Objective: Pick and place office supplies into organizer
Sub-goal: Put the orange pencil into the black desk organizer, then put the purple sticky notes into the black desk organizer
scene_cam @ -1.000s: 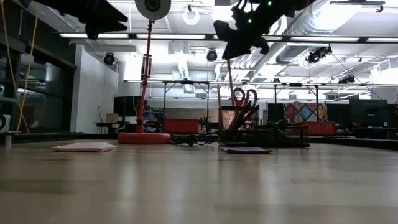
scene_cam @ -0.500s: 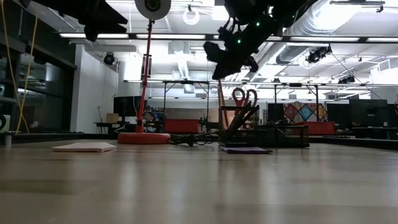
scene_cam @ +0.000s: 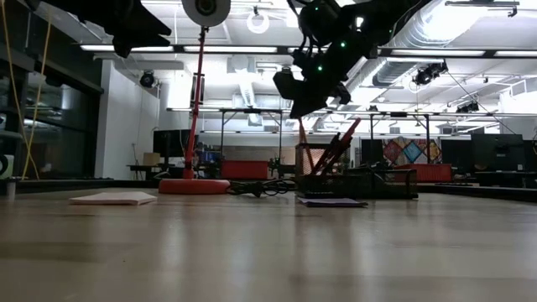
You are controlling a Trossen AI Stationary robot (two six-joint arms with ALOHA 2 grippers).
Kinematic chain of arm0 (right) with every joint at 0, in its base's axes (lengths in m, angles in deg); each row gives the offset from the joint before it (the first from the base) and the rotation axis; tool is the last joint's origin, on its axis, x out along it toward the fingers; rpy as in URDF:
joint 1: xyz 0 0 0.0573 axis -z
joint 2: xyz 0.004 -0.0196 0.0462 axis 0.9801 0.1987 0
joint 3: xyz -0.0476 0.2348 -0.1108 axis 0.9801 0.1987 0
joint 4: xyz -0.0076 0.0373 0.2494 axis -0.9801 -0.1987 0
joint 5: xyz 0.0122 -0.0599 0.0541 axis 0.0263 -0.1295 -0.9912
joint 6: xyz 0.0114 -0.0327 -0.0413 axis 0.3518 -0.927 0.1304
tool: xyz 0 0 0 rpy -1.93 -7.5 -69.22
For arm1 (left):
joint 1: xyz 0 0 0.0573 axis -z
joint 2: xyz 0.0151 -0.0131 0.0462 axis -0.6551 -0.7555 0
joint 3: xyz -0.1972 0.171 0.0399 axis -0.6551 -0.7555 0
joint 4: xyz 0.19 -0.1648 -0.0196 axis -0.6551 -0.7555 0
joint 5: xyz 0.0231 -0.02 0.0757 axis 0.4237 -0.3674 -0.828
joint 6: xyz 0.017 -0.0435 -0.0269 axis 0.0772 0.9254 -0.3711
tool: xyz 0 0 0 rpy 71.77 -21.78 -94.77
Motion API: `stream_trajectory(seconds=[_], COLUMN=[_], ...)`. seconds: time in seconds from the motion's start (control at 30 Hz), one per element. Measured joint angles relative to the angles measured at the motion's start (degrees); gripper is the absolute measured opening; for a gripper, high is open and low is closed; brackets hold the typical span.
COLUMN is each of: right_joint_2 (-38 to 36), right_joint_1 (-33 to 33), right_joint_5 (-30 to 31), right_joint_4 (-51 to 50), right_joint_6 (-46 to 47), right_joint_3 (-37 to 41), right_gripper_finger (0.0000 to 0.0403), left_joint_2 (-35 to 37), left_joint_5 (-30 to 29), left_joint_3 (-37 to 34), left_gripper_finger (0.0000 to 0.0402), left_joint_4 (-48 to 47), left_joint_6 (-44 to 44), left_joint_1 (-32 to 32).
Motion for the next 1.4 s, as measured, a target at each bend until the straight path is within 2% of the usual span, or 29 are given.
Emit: stream_trajectory(seconds=[0.1, 0.3, 0.47, 0.63, 0.87, 1.03, 1.1, 1.2, 1.3, 1.4], right_joint_2=[0.0, 0.0, 0.0, 0.0, -0.8, -4.3, -6.3, -9.7, -13.1, -15.6], right_joint_1=[0.0, 0.0, 0.0, 0.0, 0.0, 0.0, -0.1, -0.9, -1.8, -2.5], right_joint_5=[0.2, 1.2, 2.8, 2.8, 3.1, 5.1, 4.6, 3.3, -2.1, -8.4], right_joint_4=[0.0, -2.7, -8.8, -8.8, -3.4, -11.4, -13.0, -10.1, -3.3, -2.2], right_joint_6=[0.4, 1.8, 5.3, 5.3, 2.8, 2.7, 2.3, 2.0, 3.0, 8.6], right_joint_3=[0.0, 0.0, 0.0, 0.0, 0.0, 0.0, 0.0, 0.0, 0.0, 0.0], right_gripper_finger=[0.0009, 0.0052, 0.0046, 0.0044, 0.0096, 0.0135, 0.0148, 0.0163, 0.0175, 0.0184], left_joint_2=[0.0, 0.0, 0.0, 0.0, 0.0, 0.0, 0.0, -0.4, -0.8, -0.8], left_joint_5=[0.0, 0.0, 0.0, 0.0, 0.0, 0.2, 0.2, 0.2, 0.1, 0.1], left_joint_3=[0.0, 0.0, 0.0, 0.0, 0.0, 0.0, 0.0, 0.0, 0.1, 0.1], left_gripper_finger=[0.0166, 0.0166, 0.0166, 0.0166, 0.0166, 0.0166, 0.0166, 0.0166, 0.0166, 0.0166], left_joint_4=[0.0, 0.0, 0.0, 0.1, 0.1, 0.1, 0.1, 0.1, 0.3, 0.4], left_joint_6=[0.0, 0.0, 0.0, 0.0, 0.0, 0.1, 0.1, -1.2, -1.6, -1.8], left_joint_1=[0.0, 0.0, 0.0, 0.0, 0.0, 0.0, 0.0, 0.0, 0.0, 0.0])
